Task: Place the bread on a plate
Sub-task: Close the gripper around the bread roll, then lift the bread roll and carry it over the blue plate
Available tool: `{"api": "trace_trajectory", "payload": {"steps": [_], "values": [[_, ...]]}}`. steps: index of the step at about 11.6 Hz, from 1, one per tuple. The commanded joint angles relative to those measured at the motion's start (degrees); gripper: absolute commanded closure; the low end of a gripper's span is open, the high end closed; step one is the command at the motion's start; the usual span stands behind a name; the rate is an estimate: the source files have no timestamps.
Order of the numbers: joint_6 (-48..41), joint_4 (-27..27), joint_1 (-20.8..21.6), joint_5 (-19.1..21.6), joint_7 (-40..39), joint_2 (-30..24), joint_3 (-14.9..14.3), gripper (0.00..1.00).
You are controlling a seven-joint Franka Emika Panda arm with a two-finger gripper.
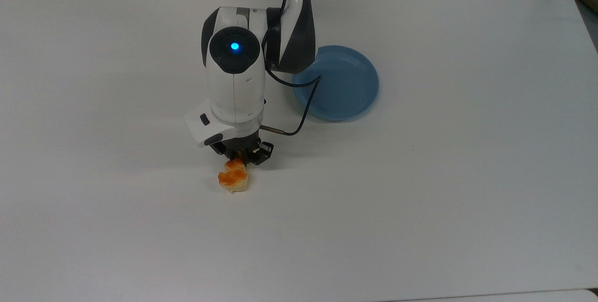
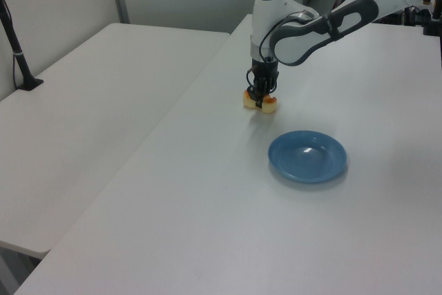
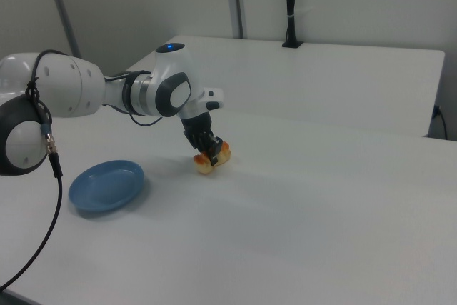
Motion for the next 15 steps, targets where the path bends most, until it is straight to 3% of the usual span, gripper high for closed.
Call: {"api": "trace_trajectory", "payload": {"steps": [1,7,10,15], "values": [[0.04,0.29,0.31,-0.07,-0.45,-2.32,-0.63,0.76],[-10.40,-0.86,0.04,0.54,-4.66,-13.93,-0.63,0.76],[-12.35,-4.36,0.92,0.81,-5.03,-19.28,-0.37,0.76],[-18.41,-7.97,9.70,2.13,-2.14,-24.84,-0.19,0.76]]}}
